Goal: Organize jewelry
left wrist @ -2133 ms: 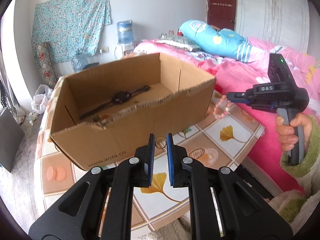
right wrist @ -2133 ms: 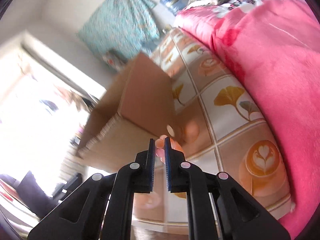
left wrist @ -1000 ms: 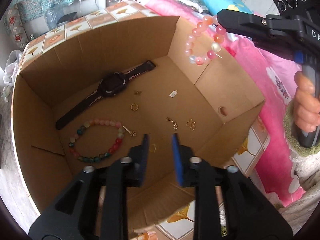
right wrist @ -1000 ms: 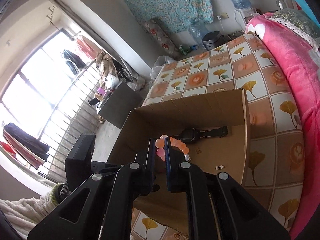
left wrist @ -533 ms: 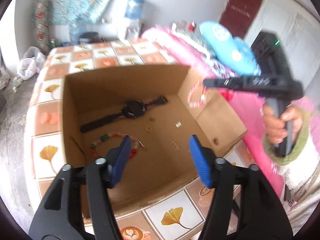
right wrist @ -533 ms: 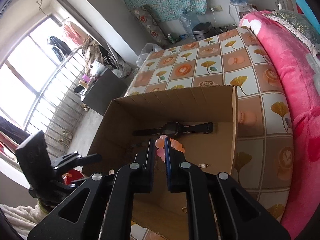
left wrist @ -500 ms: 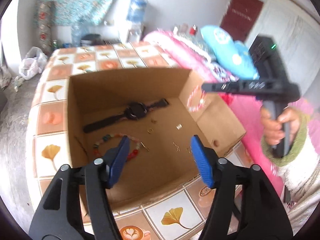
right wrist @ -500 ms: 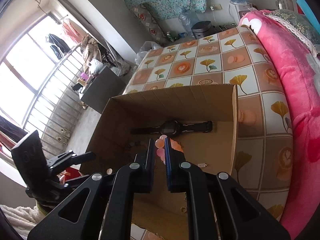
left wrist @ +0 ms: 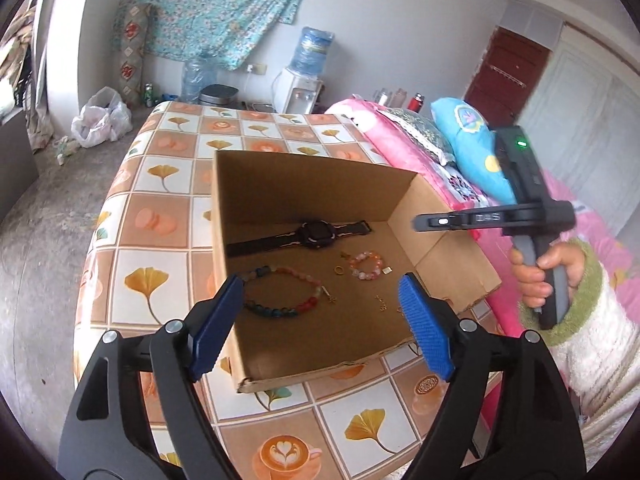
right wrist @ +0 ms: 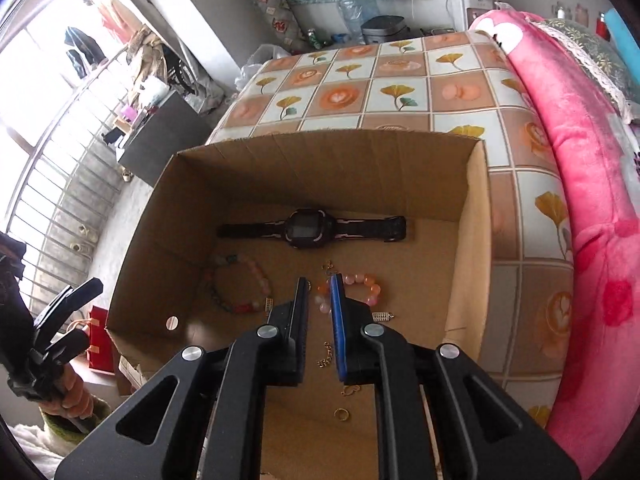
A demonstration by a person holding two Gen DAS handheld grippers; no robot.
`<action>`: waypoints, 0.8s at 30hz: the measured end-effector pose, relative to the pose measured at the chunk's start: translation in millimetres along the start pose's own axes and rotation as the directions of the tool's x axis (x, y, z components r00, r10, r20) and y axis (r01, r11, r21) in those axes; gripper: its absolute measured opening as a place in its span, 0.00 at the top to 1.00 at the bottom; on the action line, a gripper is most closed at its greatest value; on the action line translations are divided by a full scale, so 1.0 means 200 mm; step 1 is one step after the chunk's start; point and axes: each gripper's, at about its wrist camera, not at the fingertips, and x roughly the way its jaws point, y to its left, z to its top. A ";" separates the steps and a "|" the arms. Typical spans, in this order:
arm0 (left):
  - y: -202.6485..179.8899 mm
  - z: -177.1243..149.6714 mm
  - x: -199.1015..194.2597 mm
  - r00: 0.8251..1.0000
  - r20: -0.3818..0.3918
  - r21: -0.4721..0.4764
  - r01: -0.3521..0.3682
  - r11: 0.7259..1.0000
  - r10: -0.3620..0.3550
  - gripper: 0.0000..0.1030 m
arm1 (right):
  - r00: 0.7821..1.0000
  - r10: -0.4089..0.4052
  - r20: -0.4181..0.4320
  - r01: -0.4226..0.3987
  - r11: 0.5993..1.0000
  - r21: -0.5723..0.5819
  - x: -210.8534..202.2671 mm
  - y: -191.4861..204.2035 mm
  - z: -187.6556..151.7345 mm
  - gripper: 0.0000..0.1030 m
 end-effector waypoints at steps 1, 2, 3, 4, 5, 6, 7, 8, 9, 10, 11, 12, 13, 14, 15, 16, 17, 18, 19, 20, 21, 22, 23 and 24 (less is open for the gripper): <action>0.01 0.00 0.00 1.000 0.002 -0.009 -0.006 1.000 0.006 0.24 | 1.000 0.002 0.024 -0.002 1.000 0.007 -0.04 -0.01 -0.01 0.78; 0.03 -0.01 0.00 1.000 0.004 -0.018 -0.012 1.000 0.012 0.23 | 0.999 0.001 0.044 -0.001 1.000 0.011 -0.07 -0.01 -0.02 0.76; 0.04 -0.01 0.01 1.000 0.002 -0.028 -0.015 1.000 0.015 0.23 | 0.997 -0.006 0.079 0.005 1.000 0.014 -0.12 -0.01 -0.03 0.73; 0.05 -0.01 0.01 1.000 -0.001 -0.037 -0.018 0.999 0.018 0.22 | 0.994 -0.018 0.112 0.016 1.000 0.017 -0.17 -0.02 -0.04 0.68; 0.05 -0.01 0.02 1.000 -0.002 -0.044 -0.023 0.999 0.023 0.22 | 0.987 -0.036 0.154 0.033 0.999 0.023 -0.23 -0.03 -0.06 0.65; 0.06 -0.02 0.02 0.999 -0.006 -0.055 -0.040 0.998 0.039 0.21 | 0.981 -0.054 0.188 0.049 0.998 0.032 -0.28 -0.05 -0.08 0.59; 0.07 -0.02 0.03 0.998 -0.015 -0.064 -0.056 0.996 0.055 0.19 | 0.973 -0.073 0.219 0.064 0.997 0.048 -0.32 -0.06 -0.10 0.55; 0.08 -0.02 0.05 0.997 -0.029 -0.073 -0.078 0.994 0.077 0.19 | 0.966 -0.090 0.241 0.076 0.995 0.065 -0.36 -0.08 -0.13 0.54; 0.09 -0.03 0.07 0.993 -0.053 -0.087 -0.108 0.990 0.104 0.19 | 0.959 -0.115 0.258 0.095 0.992 0.088 -0.39 -0.12 -0.16 0.52; 0.10 -0.03 0.08 0.992 -0.066 -0.095 -0.115 0.989 0.109 0.19 | 0.956 -0.136 0.261 0.110 0.988 0.110 -0.40 -0.15 -0.19 0.50; 0.11 -0.04 0.11 0.991 -0.090 -0.115 -0.112 0.987 0.102 0.19 | 0.956 -0.144 0.256 0.114 0.985 0.129 -0.40 -0.17 -0.21 0.49; 0.12 -0.05 0.13 0.990 -0.110 -0.138 -0.108 0.984 0.093 0.19 | 0.963 -0.137 0.234 0.101 0.982 0.156 -0.38 -0.21 -0.24 0.49; 0.13 -0.06 0.16 0.988 -0.127 -0.160 -0.105 0.981 0.085 0.19 | 0.972 -0.120 0.203 0.082 0.979 0.184 -0.35 -0.25 -0.27 0.49; 0.14 -0.07 0.18 0.987 -0.146 -0.186 -0.097 0.978 0.070 0.19 | 0.977 -0.110 0.184 0.072 0.977 0.201 -0.33 -0.27 -0.29 0.49; 0.15 -0.08 0.20 0.986 -0.162 -0.211 -0.079 0.974 0.045 0.19 | 0.984 -0.092 0.152 0.057 0.974 0.220 -0.29 -0.29 -0.33 0.49; 0.15 -0.09 0.22 0.985 -0.173 -0.230 -0.065 0.971 0.025 0.19 | 0.990 -0.071 0.118 0.043 0.972 0.230 -0.25 -0.30 -0.35 0.49; 0.15 -0.10 0.23 0.984 -0.176 -0.237 -0.074 0.969 0.032 0.18 | 0.994 -0.055 0.094 0.032 0.971 0.235 -0.22 -0.31 -0.37 0.49; 0.14 -0.10 0.23 0.983 -0.177 -0.234 -0.088 0.968 0.046 0.18 | 0.998 -0.016 0.052 0.003 0.971 0.238 -0.17 -0.31 -0.39 0.49; 0.13 -0.11 0.23 0.982 -0.178 -0.231 -0.098 0.968 0.057 0.18 | 0.999 0.019 0.037 -0.027 0.972 0.235 -0.15 -0.30 -0.40 0.46; 0.12 -0.11 0.24 0.982 -0.180 -0.232 -0.107 0.967 0.065 0.18 | 0.998 0.047 0.033 -0.054 0.972 0.230 -0.14 -0.28 -0.41 0.45; 0.11 -0.11 0.24 0.981 -0.181 -0.231 -0.113 0.966 0.072 0.18 | 0.999 0.021 0.042 -0.030 0.977 0.211 -0.14 -0.26 -0.42 0.45; 0.11 -0.11 0.24 0.980 -0.183 -0.227 -0.120 0.967 0.079 0.18 | 0.999 -0.008 0.039 0.001 0.982 0.188 -0.14 -0.23 -0.42 0.45; 0.10 -0.12 0.24 0.979 -0.185 -0.223 -0.127 0.966 0.086 0.18 | 0.999 -0.025 0.039 0.018 0.984 0.178 -0.14 -0.21 -0.42 0.45; 0.09 -0.12 0.24 0.978 -0.185 -0.221 -0.134 0.966 0.094 0.18 | 0.998 -0.043 0.040 0.036 0.984 0.173 -0.14 -0.20 -0.42 0.45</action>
